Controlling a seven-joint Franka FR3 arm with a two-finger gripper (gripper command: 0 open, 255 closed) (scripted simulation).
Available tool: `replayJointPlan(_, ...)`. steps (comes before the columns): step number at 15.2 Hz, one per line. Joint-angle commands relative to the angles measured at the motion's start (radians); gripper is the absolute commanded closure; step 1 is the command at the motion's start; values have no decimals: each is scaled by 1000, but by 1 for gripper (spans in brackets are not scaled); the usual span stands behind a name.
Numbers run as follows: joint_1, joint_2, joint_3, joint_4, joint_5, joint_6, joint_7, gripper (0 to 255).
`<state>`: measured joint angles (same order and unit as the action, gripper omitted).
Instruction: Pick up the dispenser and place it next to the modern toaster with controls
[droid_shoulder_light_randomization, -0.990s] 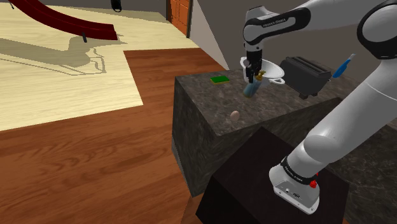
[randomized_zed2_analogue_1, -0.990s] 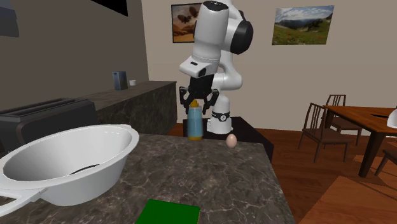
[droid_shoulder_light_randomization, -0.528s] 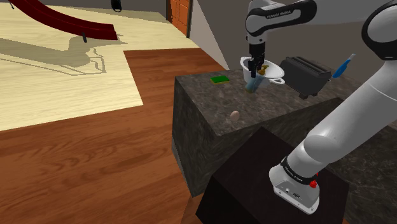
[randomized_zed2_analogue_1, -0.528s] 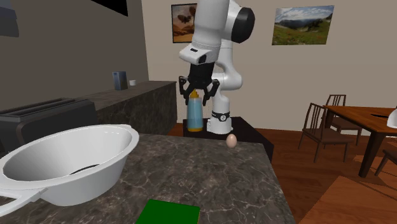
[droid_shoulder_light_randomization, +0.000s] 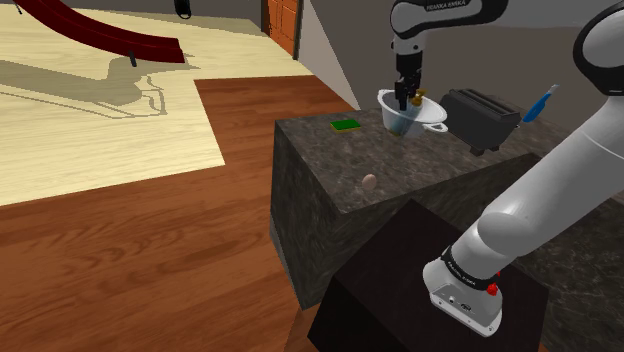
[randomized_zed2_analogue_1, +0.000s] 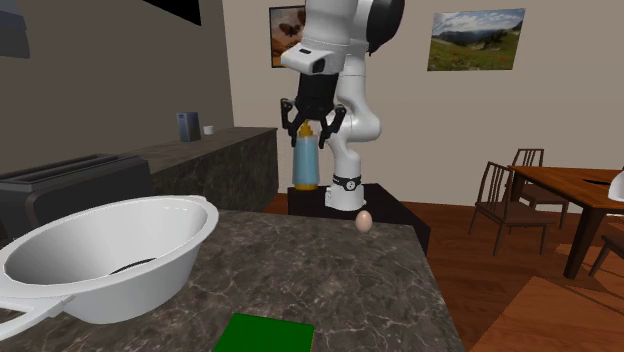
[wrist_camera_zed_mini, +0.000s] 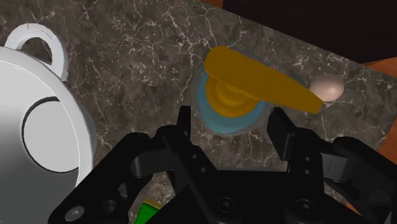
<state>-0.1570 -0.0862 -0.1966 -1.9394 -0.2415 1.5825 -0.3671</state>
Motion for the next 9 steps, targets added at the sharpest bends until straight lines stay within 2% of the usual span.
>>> replayJointPlan(1, 0, -3, 1, 24, 0, -26, -5, 255)
replayJointPlan(9, 2, -2, 4, 131, 0, -131, -26, 255)
